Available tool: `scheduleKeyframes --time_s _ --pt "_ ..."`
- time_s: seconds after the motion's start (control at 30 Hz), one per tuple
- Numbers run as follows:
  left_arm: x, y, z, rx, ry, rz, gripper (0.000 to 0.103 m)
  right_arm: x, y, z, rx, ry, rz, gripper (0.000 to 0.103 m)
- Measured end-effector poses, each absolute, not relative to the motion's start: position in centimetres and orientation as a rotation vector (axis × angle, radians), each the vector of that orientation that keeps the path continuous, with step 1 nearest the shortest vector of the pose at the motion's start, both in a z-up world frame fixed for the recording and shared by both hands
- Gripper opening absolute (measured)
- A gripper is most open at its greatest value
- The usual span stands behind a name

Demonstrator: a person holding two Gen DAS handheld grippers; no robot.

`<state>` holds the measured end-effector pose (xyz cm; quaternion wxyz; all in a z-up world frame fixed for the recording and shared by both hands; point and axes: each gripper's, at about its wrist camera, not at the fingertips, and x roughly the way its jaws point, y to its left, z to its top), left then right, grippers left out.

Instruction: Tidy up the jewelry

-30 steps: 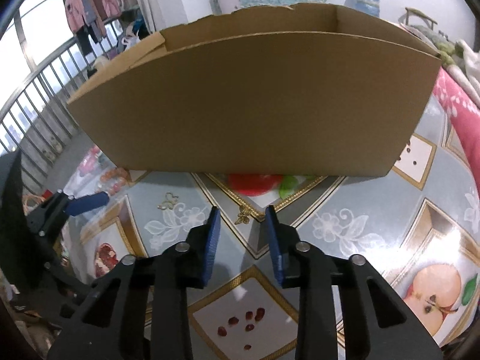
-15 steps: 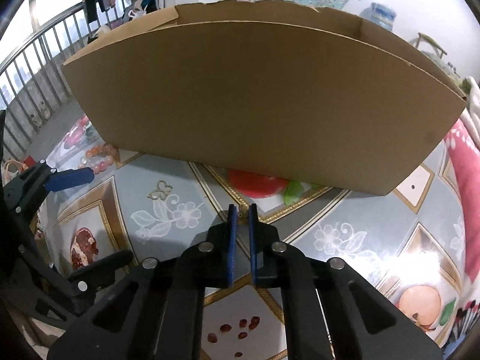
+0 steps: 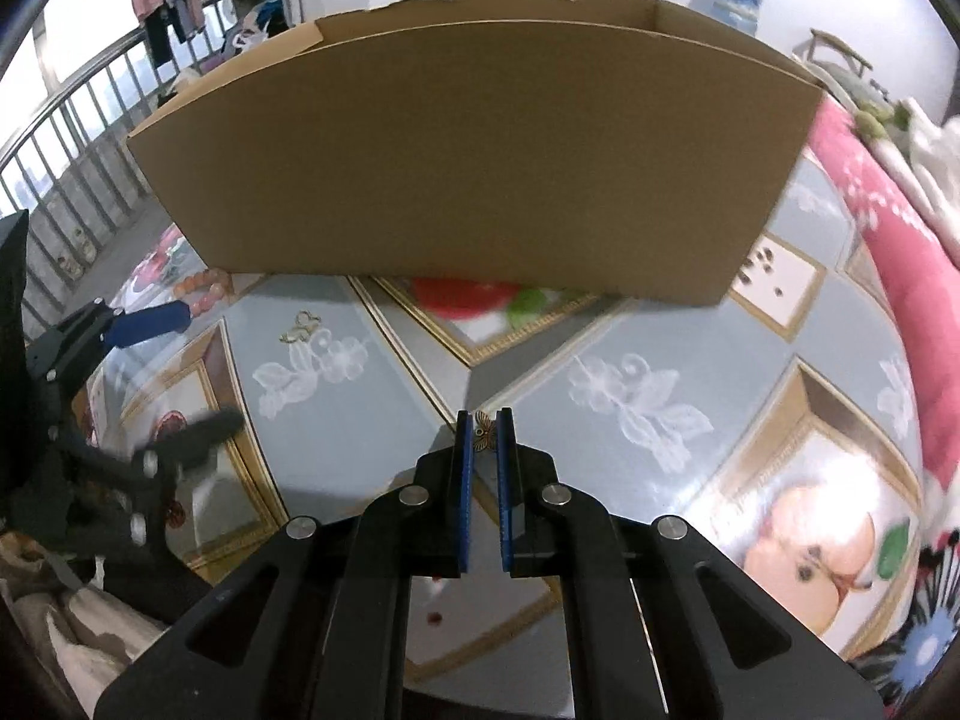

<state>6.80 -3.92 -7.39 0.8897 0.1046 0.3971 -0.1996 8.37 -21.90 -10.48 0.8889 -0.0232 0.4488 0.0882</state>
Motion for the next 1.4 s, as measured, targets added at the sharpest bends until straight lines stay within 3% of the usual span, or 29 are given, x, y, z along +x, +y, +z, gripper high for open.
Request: scheduleKeyframes --time_s 0.07,0.17,0.27,0.5,0.6,0.73,1.2,1.4 --pt "7.3 -3.8 -7.1 0.192 0.826 -0.425 0.063 8.5 -21.9 -10.4 -0.036 0.928 0.182 0.005" --pt "8.2 -3.9 -6.9 0.172 0.834 -0.438 0.050 8.5 -22.2 -10.4 -0.031 0.917 0.177 0.005" --pt "8.9 -4.5 -6.5 0.157 0.834 -0.471 0.043 7.8 -23.6 -10.4 -0.016 0.911 0.184 0.005" --pt "9.6 -6.7 -7.0 0.197 0.865 -0.522 0.041 6.6 -24.9 -10.4 0.012 0.899 0.203 0.005" --pt "9.8 -7.4 -7.2 0.208 0.870 -0.517 0.035 6.4 -25.9 -10.7 0.029 0.893 0.210 0.005" --pt "10.0 -8.0 -7.3 0.241 0.861 -0.496 0.020 6.1 -26.0 -10.6 0.042 0.889 0.223 0.005" --pt "10.1 -9.2 -7.4 0.278 0.866 -0.474 0.018 5.7 -27.3 -10.1 0.060 0.885 0.238 0.004" --pt "9.8 -9.4 -7.6 0.283 0.847 -0.486 0.013 5.7 -27.3 -10.1 0.059 0.886 0.238 0.004"
